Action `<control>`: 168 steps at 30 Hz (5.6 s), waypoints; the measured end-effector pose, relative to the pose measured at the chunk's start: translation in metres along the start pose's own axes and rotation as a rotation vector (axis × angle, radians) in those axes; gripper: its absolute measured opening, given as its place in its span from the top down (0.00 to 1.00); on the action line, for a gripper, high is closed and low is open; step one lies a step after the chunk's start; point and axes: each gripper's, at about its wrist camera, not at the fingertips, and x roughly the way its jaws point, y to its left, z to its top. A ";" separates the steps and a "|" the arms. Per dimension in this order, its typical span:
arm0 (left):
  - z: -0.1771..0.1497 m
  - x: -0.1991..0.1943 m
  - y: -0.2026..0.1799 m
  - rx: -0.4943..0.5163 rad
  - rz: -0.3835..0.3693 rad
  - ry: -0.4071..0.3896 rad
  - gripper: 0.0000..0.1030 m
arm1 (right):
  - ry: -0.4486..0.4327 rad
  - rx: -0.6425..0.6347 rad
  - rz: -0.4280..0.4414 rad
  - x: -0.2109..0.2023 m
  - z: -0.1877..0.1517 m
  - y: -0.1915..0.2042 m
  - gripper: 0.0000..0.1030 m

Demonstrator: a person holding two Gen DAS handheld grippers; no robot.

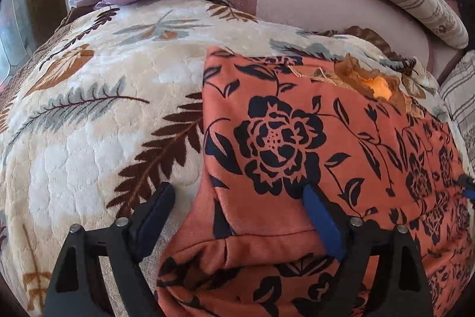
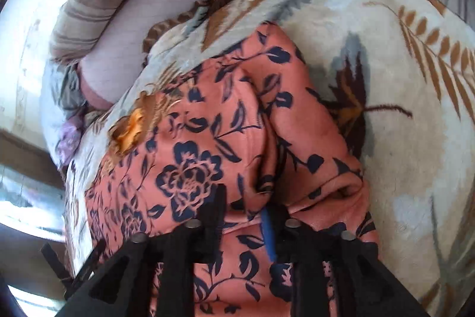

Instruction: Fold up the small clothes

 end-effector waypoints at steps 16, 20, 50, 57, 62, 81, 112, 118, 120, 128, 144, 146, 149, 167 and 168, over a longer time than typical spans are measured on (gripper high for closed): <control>-0.002 0.002 0.000 0.001 0.002 -0.011 0.12 | -0.171 -0.142 0.009 -0.023 0.007 0.034 0.24; -0.002 0.002 -0.001 0.005 0.010 -0.013 0.11 | -0.049 -0.017 -0.020 0.004 0.016 0.005 0.34; -0.206 -0.172 0.071 -0.117 -0.188 0.102 0.10 | 0.218 0.013 0.379 -0.126 -0.189 -0.142 0.30; -0.214 -0.178 0.071 -0.094 -0.136 0.086 0.41 | 0.192 -0.059 0.331 -0.119 -0.213 -0.150 0.53; -0.218 -0.183 0.072 -0.111 -0.149 0.110 0.39 | 0.192 -0.073 0.347 -0.122 -0.215 -0.155 0.44; -0.220 -0.178 0.067 -0.053 -0.104 0.152 0.71 | 0.218 -0.070 0.227 -0.116 -0.209 -0.125 0.86; -0.221 -0.173 0.081 -0.138 -0.181 0.184 0.91 | 0.223 0.033 0.276 -0.105 -0.193 -0.140 0.89; -0.221 -0.174 0.083 -0.153 -0.196 0.187 0.92 | 0.238 -0.003 0.232 -0.106 -0.191 -0.130 0.89; -0.220 -0.174 0.084 -0.149 -0.198 0.193 0.93 | 0.248 -0.016 0.214 -0.107 -0.189 -0.126 0.86; -0.218 -0.172 0.083 -0.141 -0.196 0.207 0.93 | 0.211 -0.035 0.225 -0.111 -0.183 -0.114 0.90; 0.005 -0.168 0.047 -0.033 -0.327 -0.060 0.93 | 0.056 -0.011 0.485 -0.132 -0.015 -0.057 0.92; 0.052 -0.148 0.041 -0.039 -0.311 -0.125 0.91 | -0.027 -0.001 0.471 -0.125 0.033 -0.049 0.92; 0.088 -0.086 0.040 -0.104 -0.235 -0.160 0.58 | -0.076 0.049 0.392 -0.083 0.080 -0.053 0.79; 0.015 -0.002 0.011 0.025 -0.111 0.143 0.85 | 0.114 -0.281 -0.062 -0.008 0.010 -0.012 0.74; 0.024 -0.006 0.010 -0.008 -0.109 0.167 0.87 | 0.126 -0.279 -0.061 -0.015 0.013 -0.006 0.74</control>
